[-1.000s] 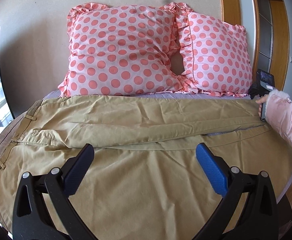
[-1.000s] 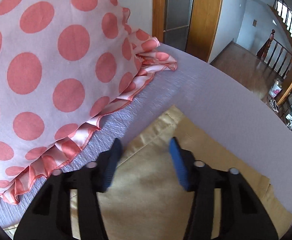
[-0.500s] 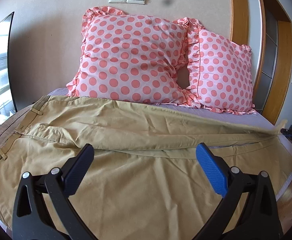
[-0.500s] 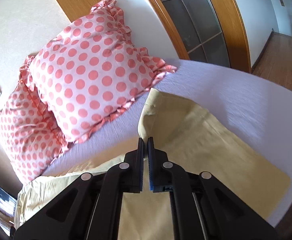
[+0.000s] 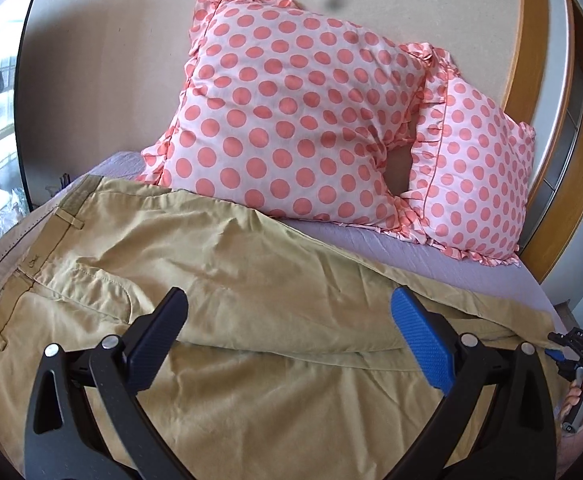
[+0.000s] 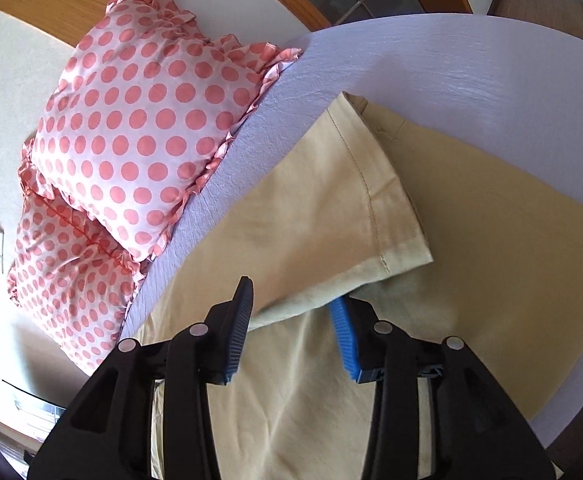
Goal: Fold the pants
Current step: 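Grasp the pants waistband with the left gripper while the right gripper holds the hem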
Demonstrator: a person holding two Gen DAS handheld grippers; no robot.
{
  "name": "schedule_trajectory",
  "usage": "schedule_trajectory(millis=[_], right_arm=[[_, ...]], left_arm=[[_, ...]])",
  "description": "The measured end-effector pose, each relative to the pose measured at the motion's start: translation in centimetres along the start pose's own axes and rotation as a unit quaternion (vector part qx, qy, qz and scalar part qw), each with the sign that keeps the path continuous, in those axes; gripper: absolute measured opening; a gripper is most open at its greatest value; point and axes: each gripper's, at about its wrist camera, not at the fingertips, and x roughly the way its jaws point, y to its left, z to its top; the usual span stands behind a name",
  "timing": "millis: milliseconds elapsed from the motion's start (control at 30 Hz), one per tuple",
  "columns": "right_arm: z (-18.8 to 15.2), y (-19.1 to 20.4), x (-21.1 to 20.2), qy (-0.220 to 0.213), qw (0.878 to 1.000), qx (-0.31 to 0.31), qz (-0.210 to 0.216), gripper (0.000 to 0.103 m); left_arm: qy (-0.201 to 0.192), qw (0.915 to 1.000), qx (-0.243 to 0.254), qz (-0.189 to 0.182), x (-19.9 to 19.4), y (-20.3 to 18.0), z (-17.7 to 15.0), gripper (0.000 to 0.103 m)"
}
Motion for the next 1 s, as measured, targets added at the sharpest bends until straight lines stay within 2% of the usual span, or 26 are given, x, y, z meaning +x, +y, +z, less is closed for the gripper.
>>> schedule_trajectory(millis=[67,100,200,300,433,533,567,600,633,667,700,800,900,1000], right_arm=[[0.6,-0.4,0.7,-0.006,0.999,0.001,0.035,0.009],[0.7,-0.7,0.7,-0.008,0.999,0.003,0.053,0.002],[0.3,-1.2,-1.6,-0.043,0.993,-0.010,0.107,0.002],[-0.1,-1.5,-4.0,-0.070,0.990,-0.034,0.119,0.002],[-0.3,-1.6,-5.5,-0.077,0.988,-0.041,0.131,0.002],[-0.5,-1.3,-5.9,-0.081,0.987,-0.048,0.133,0.002],[-0.6,-1.3,-5.9,-0.081,0.987,-0.050,0.133,0.002],[-0.5,-1.2,-5.8,-0.082,0.987,-0.051,0.132,0.002],[-0.5,-1.3,-5.8,-0.081,0.987,-0.051,0.132,0.002],[-0.6,-1.4,-5.9,-0.082,0.987,-0.051,0.132,0.002],[-0.6,-1.2,-6.0,-0.084,0.986,-0.052,0.131,0.002],[-0.8,-1.8,-7.2,-0.105,0.985,-0.055,0.127,0.002],[-1.1,-2.9,-8.6,-0.121,0.984,-0.053,0.120,0.002],[-1.9,-4.4,-9.1,-0.113,0.986,-0.043,0.118,0.002]], left_arm=[[0.008,0.9997,-0.022,-0.002,1.2,1.0,1.0,0.101],[0.014,0.9995,-0.030,0.000,2.0,1.4,1.6,0.101],[0.037,0.9983,-0.044,0.012,4.8,2.3,3.1,0.101],[0.059,0.9956,-0.065,0.034,8.2,3.3,4.3,0.101],[0.089,0.9882,-0.106,0.066,12.8,4.9,5.4,0.099],[0.118,0.9807,-0.136,0.077,15.8,5.7,5.5,0.082],[0.126,0.9783,-0.146,0.074,16.6,6.0,5.5,0.065],[0.134,0.9763,-0.156,0.068,17.2,6.4,5.5,0.035],[0.141,0.9734,-0.169,0.063,17.5,6.9,5.3,0.018],[0.144,0.9707,-0.185,0.053,17.2,7.4,5.1,0.009],[0.136,0.9705,-0.193,0.046,16.3,7.6,4.9,0.009],[0.096,0.9812,-0.164,0.029,10.4,7.1,4.0,0.010],[0.045,0.9878,-0.149,0.010,1.6,6.6,1.2,0.020],[-0.010,0.9907,-0.132,0.033,-6.6,7.1,-3.6,0.024]])
